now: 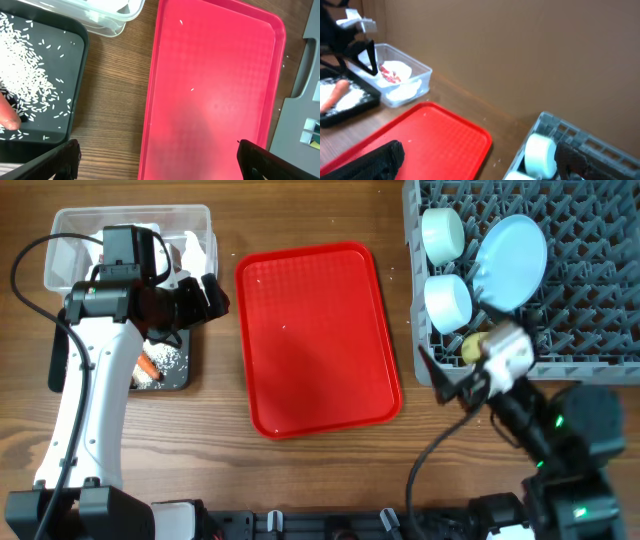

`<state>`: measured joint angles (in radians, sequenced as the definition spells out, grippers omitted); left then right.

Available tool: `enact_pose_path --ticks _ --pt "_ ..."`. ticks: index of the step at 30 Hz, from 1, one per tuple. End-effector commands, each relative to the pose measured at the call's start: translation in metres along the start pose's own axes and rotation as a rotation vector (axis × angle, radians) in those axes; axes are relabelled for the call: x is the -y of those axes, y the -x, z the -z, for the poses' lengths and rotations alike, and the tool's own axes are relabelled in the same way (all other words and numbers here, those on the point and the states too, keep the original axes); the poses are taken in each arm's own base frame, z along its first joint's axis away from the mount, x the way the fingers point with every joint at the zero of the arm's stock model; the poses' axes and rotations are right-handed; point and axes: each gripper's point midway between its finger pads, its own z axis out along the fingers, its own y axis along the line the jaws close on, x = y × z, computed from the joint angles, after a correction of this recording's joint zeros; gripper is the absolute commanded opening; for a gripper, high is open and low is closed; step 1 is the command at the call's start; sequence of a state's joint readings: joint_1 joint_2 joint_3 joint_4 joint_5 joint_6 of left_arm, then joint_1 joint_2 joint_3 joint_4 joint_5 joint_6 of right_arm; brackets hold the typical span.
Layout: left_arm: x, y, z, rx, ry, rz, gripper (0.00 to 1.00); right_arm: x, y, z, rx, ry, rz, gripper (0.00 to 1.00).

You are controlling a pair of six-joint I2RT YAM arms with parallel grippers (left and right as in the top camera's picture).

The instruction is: Sort waste into correct bins and load items into the dishwasher rack

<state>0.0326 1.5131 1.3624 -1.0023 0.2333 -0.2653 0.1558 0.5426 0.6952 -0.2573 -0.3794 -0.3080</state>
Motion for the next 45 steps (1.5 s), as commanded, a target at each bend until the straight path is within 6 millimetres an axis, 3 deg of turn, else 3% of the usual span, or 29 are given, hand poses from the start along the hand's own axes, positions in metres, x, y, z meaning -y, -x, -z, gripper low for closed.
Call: enact_pose_path --ticks 1,8,15,19,23,27,45 --pt "0.0 -0.002 -0.003 -0.009 0.001 0.002 1.0 -0.013 -0.024 0.011 0.062 -0.016 0.059 1.0" --pt "0.0 -0.002 -0.003 -0.009 0.001 0.003 1.0 -0.034 -0.073 0.02 0.139 -0.031 0.087 1.0" --pt "0.0 -0.002 -0.003 -0.009 0.001 0.003 1.0 -0.044 -0.101 0.018 0.186 -0.032 0.056 1.0" --pt "0.0 -0.002 -0.003 -0.009 0.001 0.002 1.0 -0.038 -0.109 0.016 0.182 -0.068 -0.038 1.0" --pt "0.001 -0.002 -0.003 -0.009 0.0 0.003 1.0 -0.018 -0.125 0.014 0.155 -0.179 -0.178 1.0" --pt "0.0 -0.002 -0.003 -0.009 0.001 0.003 1.0 -0.018 -0.144 0.012 0.085 -0.193 -0.196 1.0" --pt "0.0 -0.002 -0.003 -0.009 0.001 0.003 1.0 -0.019 -0.145 0.012 0.083 -0.193 -0.196 1.0"
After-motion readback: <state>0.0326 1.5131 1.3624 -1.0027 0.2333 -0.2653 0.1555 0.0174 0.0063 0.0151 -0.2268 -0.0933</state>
